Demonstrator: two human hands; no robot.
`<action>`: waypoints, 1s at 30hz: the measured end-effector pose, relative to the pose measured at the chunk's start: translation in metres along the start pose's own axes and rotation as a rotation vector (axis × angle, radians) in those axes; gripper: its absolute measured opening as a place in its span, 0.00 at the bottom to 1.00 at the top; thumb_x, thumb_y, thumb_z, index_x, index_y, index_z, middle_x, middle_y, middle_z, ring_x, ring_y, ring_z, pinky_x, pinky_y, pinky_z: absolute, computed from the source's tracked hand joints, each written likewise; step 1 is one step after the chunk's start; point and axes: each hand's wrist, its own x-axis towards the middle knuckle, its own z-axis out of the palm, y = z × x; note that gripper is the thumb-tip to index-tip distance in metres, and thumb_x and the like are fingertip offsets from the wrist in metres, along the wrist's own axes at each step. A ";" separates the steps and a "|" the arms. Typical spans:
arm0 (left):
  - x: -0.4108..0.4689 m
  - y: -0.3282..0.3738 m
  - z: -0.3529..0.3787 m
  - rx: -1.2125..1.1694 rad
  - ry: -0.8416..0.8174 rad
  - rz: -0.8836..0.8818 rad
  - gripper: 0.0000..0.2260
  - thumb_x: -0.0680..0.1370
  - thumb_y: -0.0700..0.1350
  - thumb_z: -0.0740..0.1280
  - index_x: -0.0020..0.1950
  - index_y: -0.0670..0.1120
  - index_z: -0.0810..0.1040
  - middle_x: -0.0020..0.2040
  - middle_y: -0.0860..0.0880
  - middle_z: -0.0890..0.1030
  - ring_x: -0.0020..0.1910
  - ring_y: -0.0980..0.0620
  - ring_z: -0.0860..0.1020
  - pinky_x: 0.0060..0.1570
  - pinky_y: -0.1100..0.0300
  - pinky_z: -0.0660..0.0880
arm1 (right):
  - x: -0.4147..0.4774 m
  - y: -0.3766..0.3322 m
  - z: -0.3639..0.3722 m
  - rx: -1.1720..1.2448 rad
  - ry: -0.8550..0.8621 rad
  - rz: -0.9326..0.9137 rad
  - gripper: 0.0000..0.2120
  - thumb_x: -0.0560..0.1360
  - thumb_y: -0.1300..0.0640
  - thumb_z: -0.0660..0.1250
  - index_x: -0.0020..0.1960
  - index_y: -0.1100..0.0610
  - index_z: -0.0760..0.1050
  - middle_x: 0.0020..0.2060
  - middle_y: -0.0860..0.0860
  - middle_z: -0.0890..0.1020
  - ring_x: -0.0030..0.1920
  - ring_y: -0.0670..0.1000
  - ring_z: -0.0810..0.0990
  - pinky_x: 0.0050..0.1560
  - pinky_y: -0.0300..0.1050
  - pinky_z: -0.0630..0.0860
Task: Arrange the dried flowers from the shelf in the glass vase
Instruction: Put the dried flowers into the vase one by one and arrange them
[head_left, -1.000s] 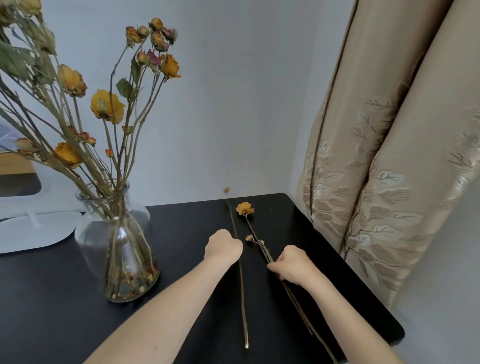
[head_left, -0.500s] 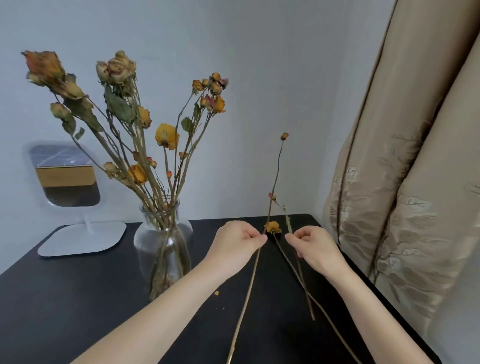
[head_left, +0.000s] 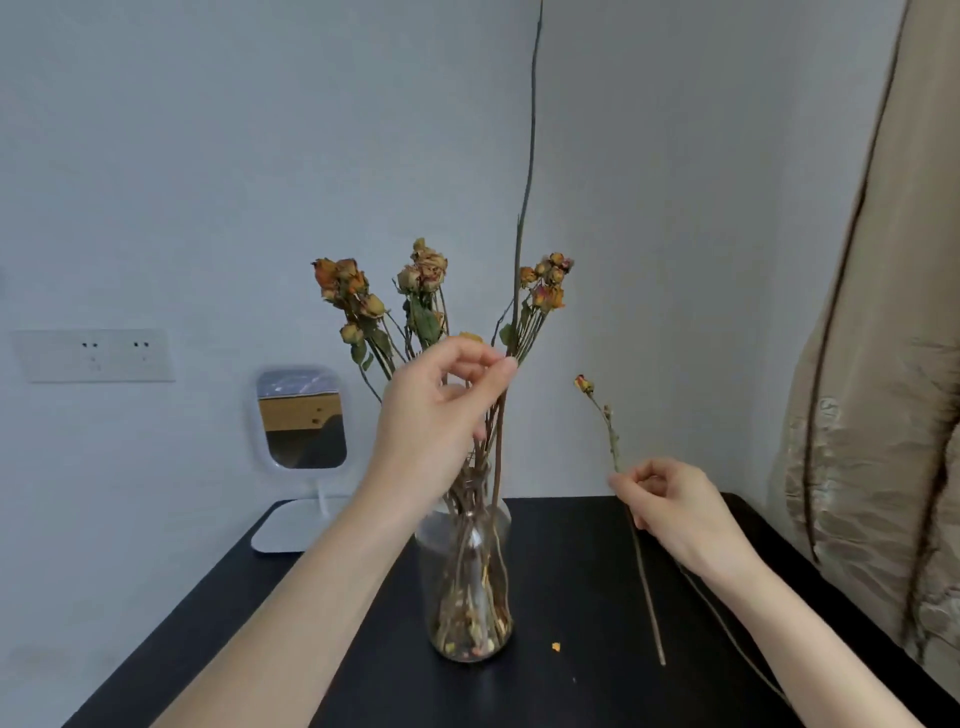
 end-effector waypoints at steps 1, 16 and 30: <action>0.004 0.004 -0.005 0.012 0.025 0.030 0.03 0.74 0.48 0.68 0.45 0.50 0.79 0.30 0.60 0.77 0.22 0.61 0.72 0.27 0.72 0.70 | -0.001 -0.002 0.002 0.008 -0.008 -0.005 0.11 0.75 0.51 0.67 0.38 0.57 0.75 0.22 0.48 0.74 0.21 0.39 0.70 0.33 0.37 0.68; 0.043 0.006 -0.013 0.169 0.193 0.135 0.02 0.78 0.45 0.64 0.46 0.47 0.75 0.36 0.55 0.80 0.24 0.61 0.76 0.31 0.75 0.72 | -0.005 -0.019 0.013 0.008 -0.080 -0.050 0.10 0.76 0.52 0.65 0.42 0.58 0.75 0.25 0.49 0.75 0.25 0.42 0.71 0.34 0.34 0.67; 0.018 -0.033 -0.003 0.538 0.177 0.077 0.06 0.78 0.48 0.63 0.48 0.47 0.77 0.27 0.54 0.77 0.25 0.58 0.75 0.33 0.67 0.71 | -0.006 -0.014 0.021 0.013 -0.088 -0.070 0.09 0.76 0.52 0.65 0.42 0.58 0.75 0.23 0.47 0.73 0.22 0.39 0.70 0.34 0.34 0.68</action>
